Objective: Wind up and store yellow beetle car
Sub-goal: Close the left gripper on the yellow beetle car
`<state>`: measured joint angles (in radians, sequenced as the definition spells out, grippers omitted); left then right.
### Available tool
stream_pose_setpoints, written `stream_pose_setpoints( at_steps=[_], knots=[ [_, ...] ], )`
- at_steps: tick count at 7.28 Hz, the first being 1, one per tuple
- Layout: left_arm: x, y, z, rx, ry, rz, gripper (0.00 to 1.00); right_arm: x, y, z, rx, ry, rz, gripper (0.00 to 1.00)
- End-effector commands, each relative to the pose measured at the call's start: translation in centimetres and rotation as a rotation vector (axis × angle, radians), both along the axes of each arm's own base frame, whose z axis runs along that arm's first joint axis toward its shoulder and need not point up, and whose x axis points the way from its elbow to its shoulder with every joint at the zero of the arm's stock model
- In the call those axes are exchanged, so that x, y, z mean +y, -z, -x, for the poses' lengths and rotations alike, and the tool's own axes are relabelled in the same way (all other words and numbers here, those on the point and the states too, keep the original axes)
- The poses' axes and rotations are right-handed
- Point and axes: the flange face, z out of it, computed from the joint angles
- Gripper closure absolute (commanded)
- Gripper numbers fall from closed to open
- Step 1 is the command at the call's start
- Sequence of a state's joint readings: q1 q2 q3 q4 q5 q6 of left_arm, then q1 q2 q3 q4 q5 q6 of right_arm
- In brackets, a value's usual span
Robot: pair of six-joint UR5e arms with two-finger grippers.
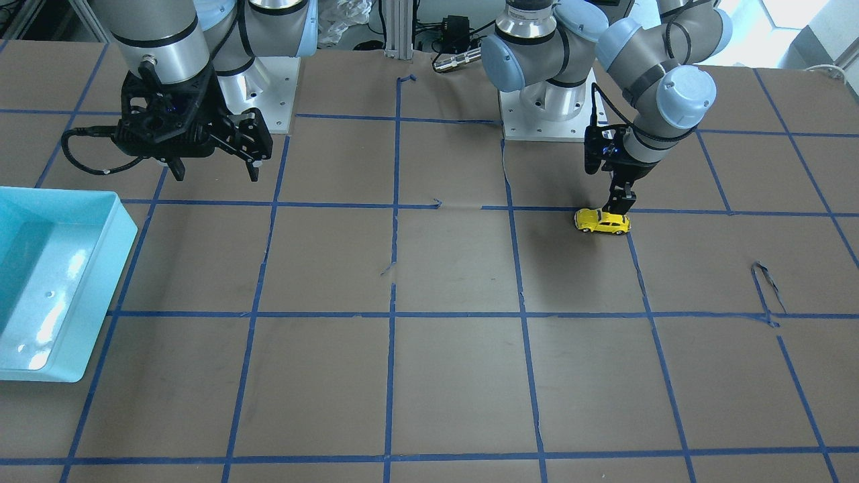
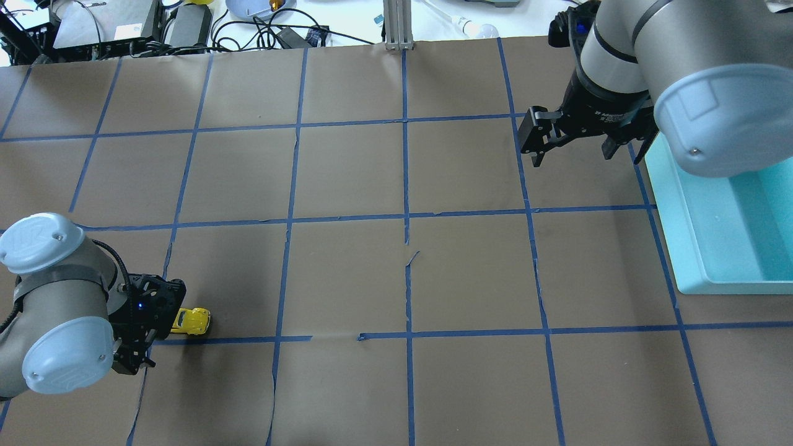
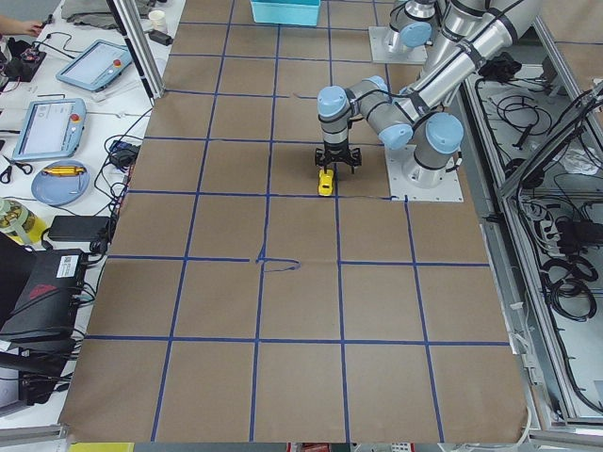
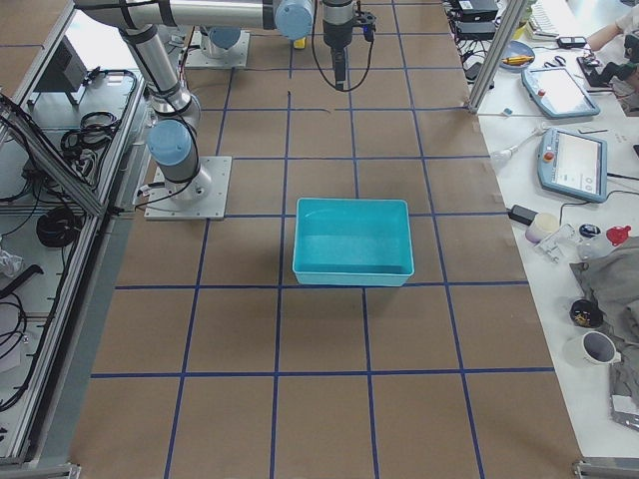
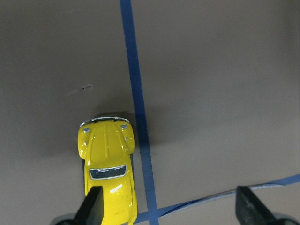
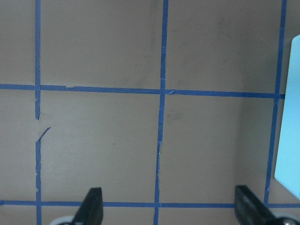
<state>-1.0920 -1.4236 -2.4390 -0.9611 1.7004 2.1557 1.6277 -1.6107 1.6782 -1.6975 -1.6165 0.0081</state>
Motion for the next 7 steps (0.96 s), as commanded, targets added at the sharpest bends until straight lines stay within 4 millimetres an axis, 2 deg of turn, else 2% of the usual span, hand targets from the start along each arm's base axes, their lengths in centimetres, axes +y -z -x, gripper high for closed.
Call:
stream_pose_setpoints(
  at_steps=[1, 2, 4, 6, 7],
  knots=[
    [-1.0, -0.4, -0.2, 0.009, -0.007, 0.105, 0.02, 0.0, 0.0, 0.0, 0.0, 0.0, 0.004, 0.0],
    [-1.8, -0.6, -0.3, 0.023, -0.014, 0.165, 0.02, 0.1, -0.1, 0.0, 0.0, 0.0, 0.001, 0.0],
    [-2.1, -0.5, -0.4, 0.026, -0.016, 0.182, 0.05, 0.0, -0.1, 0.0, 0.002, 0.0, 0.002, 0.0],
    [-1.1, 1.5, -0.4, 0.084, -0.049, 0.155, 0.06, 0.1, -0.2, -0.2, 0.0, -0.003, 0.007, 0.0],
    [-1.2, 1.8, -0.9, 0.081, -0.057, 0.159, 0.05, 0.1, -0.2, -0.2, 0.0, -0.003, 0.005, 0.0]
  ],
)
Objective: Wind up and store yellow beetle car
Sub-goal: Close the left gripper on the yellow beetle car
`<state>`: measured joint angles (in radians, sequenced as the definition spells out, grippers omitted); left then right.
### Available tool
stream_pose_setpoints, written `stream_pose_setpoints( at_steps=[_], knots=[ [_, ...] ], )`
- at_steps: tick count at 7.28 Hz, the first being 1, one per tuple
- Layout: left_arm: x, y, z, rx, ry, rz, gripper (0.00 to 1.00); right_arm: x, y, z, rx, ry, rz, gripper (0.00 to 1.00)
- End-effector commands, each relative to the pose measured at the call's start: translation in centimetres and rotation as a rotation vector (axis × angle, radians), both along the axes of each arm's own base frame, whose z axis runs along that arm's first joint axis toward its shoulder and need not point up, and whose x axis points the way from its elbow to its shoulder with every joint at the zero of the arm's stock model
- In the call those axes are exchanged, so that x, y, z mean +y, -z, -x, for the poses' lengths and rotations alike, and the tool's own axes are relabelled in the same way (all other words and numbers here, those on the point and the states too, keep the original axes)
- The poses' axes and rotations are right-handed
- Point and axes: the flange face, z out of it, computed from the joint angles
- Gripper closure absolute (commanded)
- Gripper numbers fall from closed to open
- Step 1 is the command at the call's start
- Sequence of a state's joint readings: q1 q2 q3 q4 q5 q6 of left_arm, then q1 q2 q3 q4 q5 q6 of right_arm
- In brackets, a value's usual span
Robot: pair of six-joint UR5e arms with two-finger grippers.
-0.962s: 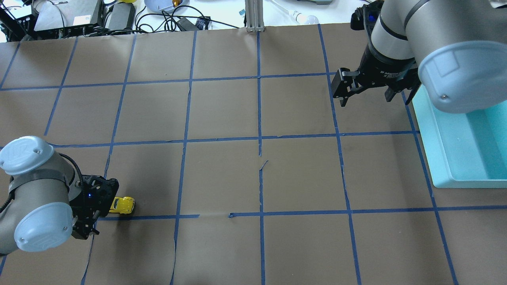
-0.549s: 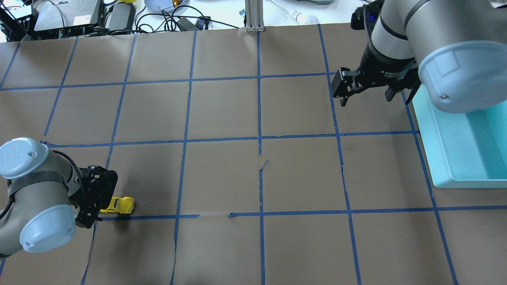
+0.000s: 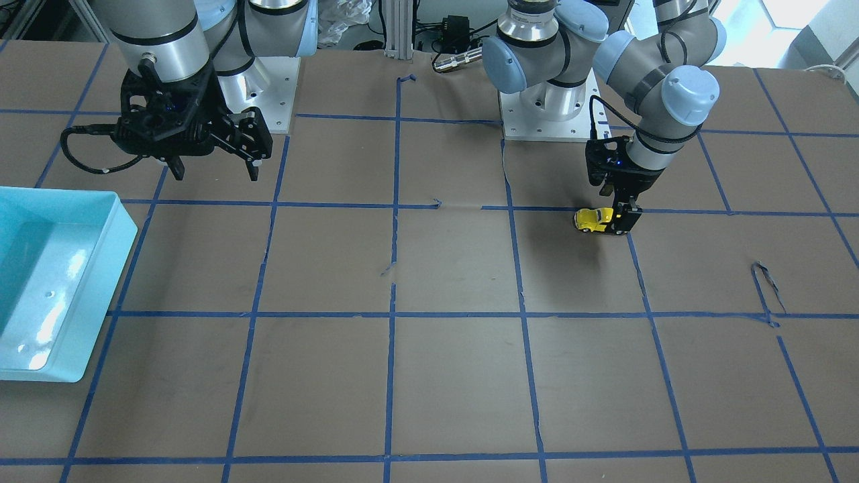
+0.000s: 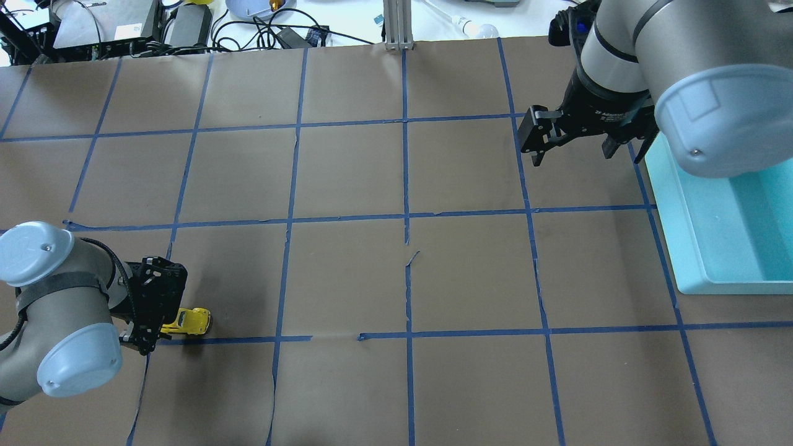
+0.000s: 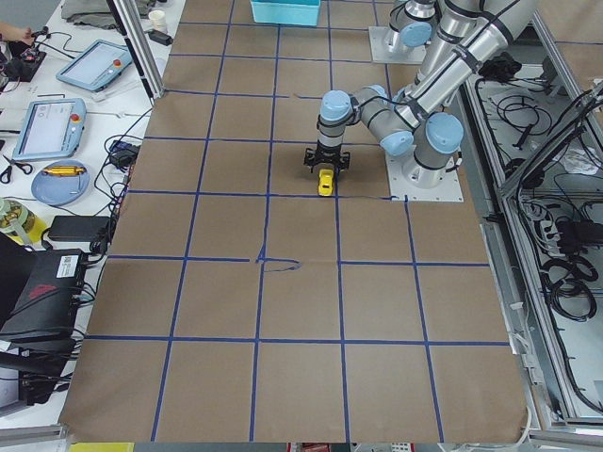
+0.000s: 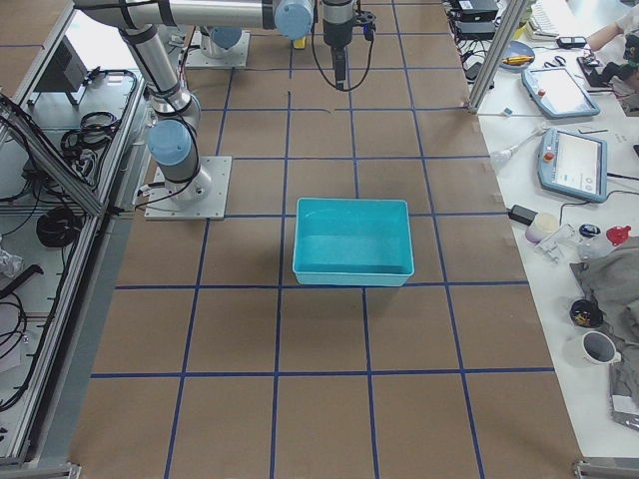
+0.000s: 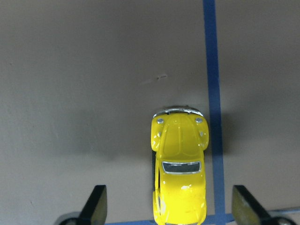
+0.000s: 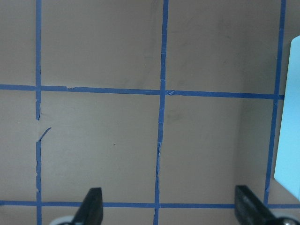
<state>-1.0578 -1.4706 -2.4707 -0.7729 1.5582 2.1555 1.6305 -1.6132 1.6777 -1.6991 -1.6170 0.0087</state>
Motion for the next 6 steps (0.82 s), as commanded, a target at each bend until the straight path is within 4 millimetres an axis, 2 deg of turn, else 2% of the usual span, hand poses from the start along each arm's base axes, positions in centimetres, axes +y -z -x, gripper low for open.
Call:
stream_pose_setpoints(
  at_steps=[1, 3, 4, 5, 6],
  knots=[
    [0.0, 0.83, -0.63, 0.01, -0.015, -0.008, 0.04, 0.06, -0.14, -0.02, -0.002, 0.0, 0.002, 0.0],
    [-0.06, 1.14, -0.72, 0.01, -0.016, -0.018, 0.07, 0.15, -0.2, -0.13, -0.006, -0.003, 0.002, 0.0],
    [-0.05, 1.24, -0.72, 0.007, -0.012, -0.024, 0.27, 0.09, -0.27, -0.11, -0.019, -0.001, 0.003, 0.0],
    [-0.09, 1.24, -0.77, 0.005, -0.01, -0.025, 0.39, -0.01, -0.74, -0.36, -0.044, -0.003, 0.012, 0.0],
    [-0.1, 1.29, -0.77, 0.006, -0.012, -0.026, 0.65, -0.07, -0.85, -0.43, -0.058, -0.002, 0.016, 0.0]
  ],
)
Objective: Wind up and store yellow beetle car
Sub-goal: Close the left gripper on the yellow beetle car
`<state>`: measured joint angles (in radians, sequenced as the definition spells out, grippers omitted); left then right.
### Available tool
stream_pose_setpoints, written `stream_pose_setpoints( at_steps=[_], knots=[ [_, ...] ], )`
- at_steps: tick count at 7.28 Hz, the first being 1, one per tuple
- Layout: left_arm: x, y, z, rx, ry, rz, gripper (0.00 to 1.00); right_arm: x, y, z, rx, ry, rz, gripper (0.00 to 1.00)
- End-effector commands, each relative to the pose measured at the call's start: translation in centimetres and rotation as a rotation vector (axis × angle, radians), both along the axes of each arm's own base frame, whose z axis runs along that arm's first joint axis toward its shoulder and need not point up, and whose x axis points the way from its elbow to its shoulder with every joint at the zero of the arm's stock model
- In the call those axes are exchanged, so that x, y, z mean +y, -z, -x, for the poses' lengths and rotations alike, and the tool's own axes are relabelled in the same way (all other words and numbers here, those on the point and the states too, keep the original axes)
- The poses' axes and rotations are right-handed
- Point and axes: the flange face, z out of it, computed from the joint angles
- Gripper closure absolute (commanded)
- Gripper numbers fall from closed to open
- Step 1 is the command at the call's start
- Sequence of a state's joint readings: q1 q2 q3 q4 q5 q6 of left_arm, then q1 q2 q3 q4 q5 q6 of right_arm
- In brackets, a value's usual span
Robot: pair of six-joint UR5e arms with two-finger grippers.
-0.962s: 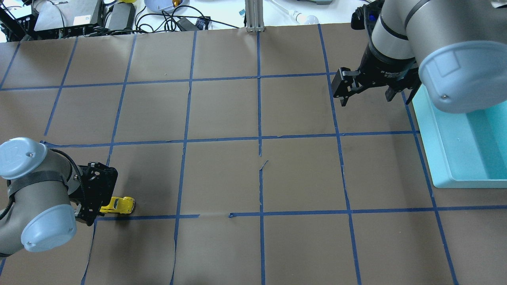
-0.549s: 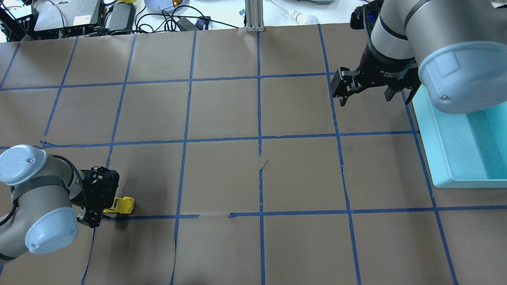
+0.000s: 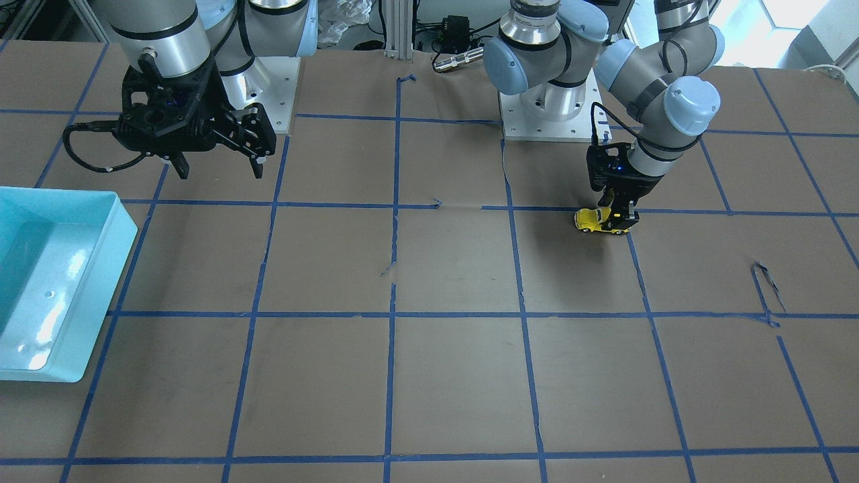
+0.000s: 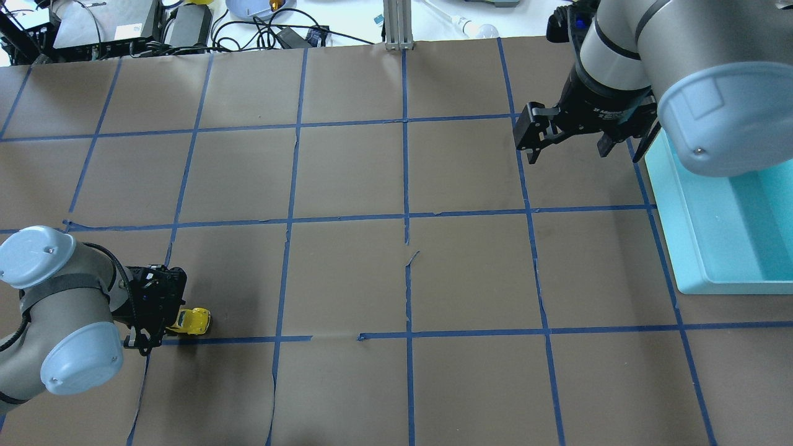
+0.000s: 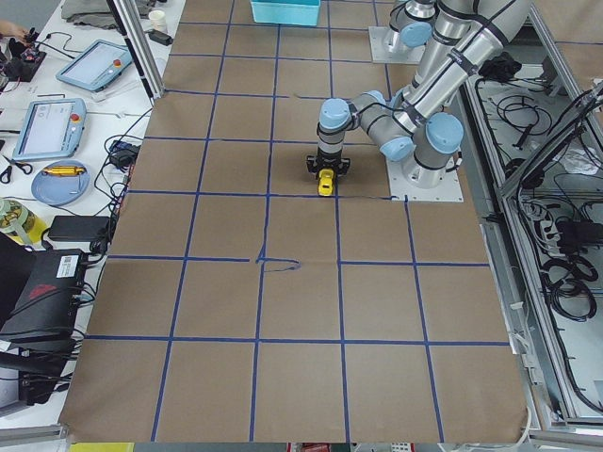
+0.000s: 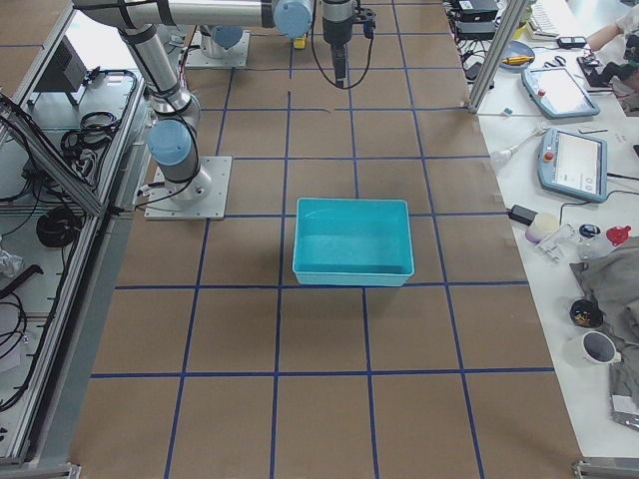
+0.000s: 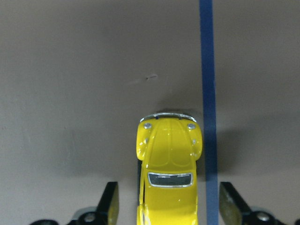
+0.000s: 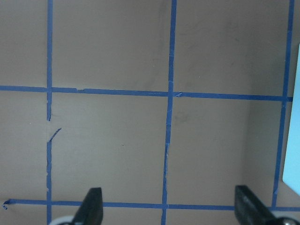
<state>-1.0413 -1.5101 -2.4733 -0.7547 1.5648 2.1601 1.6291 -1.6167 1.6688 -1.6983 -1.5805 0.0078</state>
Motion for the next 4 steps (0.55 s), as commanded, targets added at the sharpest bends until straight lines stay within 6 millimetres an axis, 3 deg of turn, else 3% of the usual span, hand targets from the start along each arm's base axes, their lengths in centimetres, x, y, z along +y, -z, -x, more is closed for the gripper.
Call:
stream_pose_setpoints(
  at_steps=[1, 2, 3, 4],
  knots=[
    [-0.2, 0.0, -0.1, 0.0, -0.001, 0.0, 0.75, -0.1, -0.3, -0.1, -0.018, 0.0, 0.005, 0.0],
    [-0.8, -0.5, -0.5, -0.009, 0.0, 0.01, 0.92, -0.1, 0.5, -0.1, -0.014, 0.0, -0.013, 0.0],
    [-1.1, -0.6, -0.7, -0.01, -0.001, 0.011, 0.99, -0.1, -0.2, -0.1, -0.013, 0.0, 0.005, 0.0],
    [-1.2, -0.5, -0.8, -0.009, -0.004, 0.009, 1.0, -0.1, 0.0, -0.1, -0.019, 0.0, 0.005, 0.0]
  ],
)
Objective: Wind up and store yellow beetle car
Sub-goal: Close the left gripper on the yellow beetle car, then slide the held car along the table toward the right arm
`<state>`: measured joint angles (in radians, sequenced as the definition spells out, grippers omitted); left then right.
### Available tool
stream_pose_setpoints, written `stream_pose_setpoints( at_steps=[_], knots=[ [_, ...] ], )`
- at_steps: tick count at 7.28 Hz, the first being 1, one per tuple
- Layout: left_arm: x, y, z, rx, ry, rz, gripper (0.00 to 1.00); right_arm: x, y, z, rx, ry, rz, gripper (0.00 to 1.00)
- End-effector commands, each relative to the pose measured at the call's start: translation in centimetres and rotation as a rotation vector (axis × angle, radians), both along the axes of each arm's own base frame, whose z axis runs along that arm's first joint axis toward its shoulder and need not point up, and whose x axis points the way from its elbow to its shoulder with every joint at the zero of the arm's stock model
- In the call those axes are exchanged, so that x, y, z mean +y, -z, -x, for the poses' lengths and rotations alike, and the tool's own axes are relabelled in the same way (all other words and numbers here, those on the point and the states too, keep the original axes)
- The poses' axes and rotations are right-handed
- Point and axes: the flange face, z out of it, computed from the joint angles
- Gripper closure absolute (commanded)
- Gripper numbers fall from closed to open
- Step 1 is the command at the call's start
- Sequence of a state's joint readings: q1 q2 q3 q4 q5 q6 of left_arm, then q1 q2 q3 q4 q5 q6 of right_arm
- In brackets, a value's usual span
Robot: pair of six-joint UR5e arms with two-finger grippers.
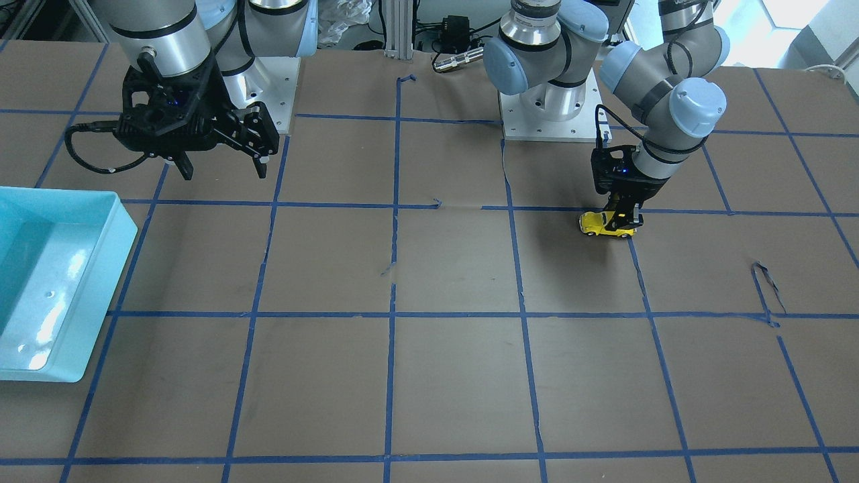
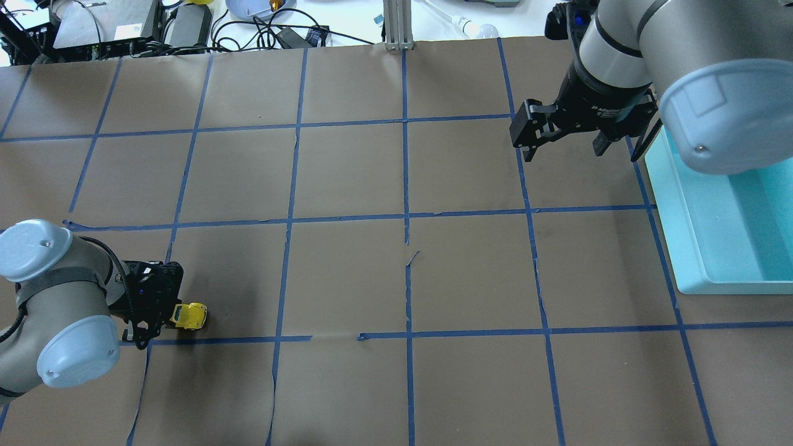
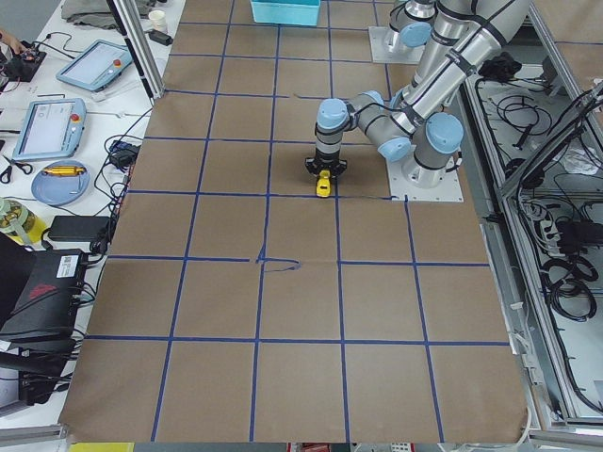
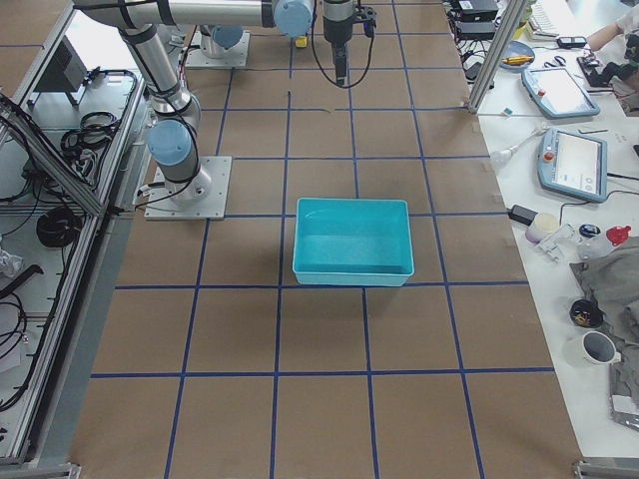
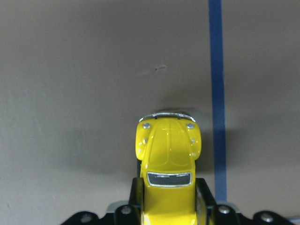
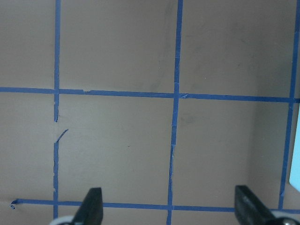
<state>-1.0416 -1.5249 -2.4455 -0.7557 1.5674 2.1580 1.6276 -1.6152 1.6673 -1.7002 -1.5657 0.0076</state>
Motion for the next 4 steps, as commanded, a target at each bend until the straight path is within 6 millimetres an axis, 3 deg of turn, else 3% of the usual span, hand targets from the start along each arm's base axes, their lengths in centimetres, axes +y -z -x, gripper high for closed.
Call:
stream_pose_setpoints(
  at_steps=[1, 4],
  knots=[
    [-0.2, 0.3, -0.16, 0.005, -0.016, -0.008, 1.0, 0.1, -0.05, -0.1, -0.004, -0.002, -0.001, 0.0],
    [-0.2, 0.47, -0.1, 0.008, -0.044, -0.013, 1.0, 0.14, -0.28, -0.19, -0.006, -0.003, 0.004, 0.0]
  ],
)
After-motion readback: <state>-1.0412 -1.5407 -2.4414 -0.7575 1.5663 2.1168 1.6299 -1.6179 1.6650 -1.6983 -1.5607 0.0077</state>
